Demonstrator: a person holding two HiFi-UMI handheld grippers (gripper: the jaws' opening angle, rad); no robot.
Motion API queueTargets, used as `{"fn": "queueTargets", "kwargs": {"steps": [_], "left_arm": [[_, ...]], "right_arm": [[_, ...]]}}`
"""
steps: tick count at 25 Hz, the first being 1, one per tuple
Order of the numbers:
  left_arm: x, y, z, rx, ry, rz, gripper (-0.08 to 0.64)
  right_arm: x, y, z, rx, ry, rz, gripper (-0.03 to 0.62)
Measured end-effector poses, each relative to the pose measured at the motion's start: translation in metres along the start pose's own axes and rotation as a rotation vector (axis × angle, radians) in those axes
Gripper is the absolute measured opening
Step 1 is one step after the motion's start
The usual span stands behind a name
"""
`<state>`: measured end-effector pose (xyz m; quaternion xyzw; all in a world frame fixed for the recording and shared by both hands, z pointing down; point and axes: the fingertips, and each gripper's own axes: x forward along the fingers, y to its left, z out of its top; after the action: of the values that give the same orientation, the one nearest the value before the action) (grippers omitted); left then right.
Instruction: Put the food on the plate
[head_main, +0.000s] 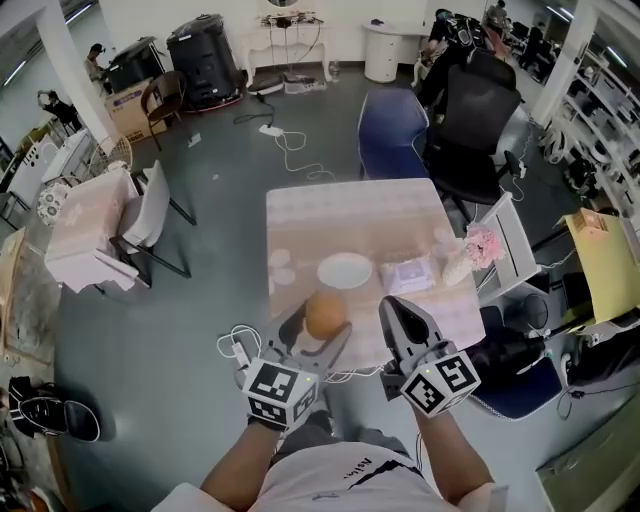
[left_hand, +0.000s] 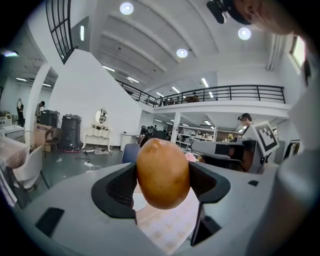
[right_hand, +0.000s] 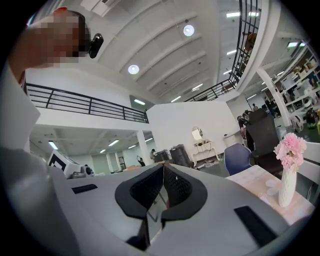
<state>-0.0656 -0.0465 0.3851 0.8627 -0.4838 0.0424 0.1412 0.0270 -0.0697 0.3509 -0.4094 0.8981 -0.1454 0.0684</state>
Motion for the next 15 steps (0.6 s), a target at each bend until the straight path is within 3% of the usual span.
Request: {"fn": "queueTargets", "kwargs": {"steps": [8, 15], "left_arm": [[0.055, 0.030, -0.025, 0.039, 0.078, -0.090, 0.325], [0.103, 0.052, -0.053, 0.089, 0.148, -0.089, 0.325]], "right_arm": [[0.039, -0.028, -0.019, 0.000, 0.008, -0.075, 0.017], [0.072, -0.068, -0.037, 0.023, 0.039, -0.094, 0.017]]}}
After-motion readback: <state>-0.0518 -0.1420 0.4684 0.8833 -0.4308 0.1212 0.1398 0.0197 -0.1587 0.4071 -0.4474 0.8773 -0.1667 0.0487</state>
